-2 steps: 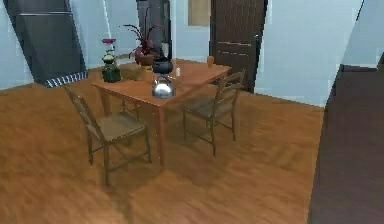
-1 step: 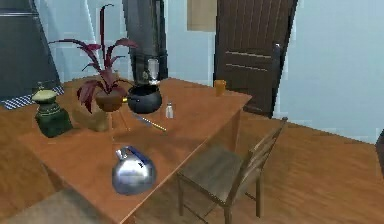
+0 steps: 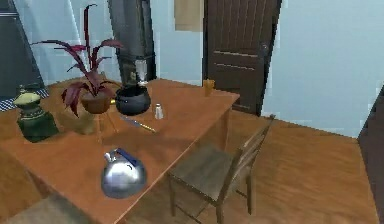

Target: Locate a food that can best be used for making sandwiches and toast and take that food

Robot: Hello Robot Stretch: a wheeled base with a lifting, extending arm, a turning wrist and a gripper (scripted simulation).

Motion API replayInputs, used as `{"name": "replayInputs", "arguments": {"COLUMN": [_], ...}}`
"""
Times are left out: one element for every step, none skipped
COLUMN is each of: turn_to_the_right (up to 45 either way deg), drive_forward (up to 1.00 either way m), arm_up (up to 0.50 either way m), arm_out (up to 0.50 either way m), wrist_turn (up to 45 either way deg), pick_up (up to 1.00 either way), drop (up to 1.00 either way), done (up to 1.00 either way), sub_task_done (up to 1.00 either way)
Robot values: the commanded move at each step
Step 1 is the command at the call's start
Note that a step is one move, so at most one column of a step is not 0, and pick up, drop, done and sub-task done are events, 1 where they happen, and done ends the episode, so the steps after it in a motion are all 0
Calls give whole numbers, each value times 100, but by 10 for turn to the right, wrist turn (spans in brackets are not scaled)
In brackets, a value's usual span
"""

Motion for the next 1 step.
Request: {"name": "replayInputs", "arguments": {"turn_to_the_right": [0], "drive_forward": [40], "arm_up": [0], "arm_out": [0], "wrist_turn": [0], "pick_up": [0], "drop": [0], "done": [0], "sub_task_done": [0]}}
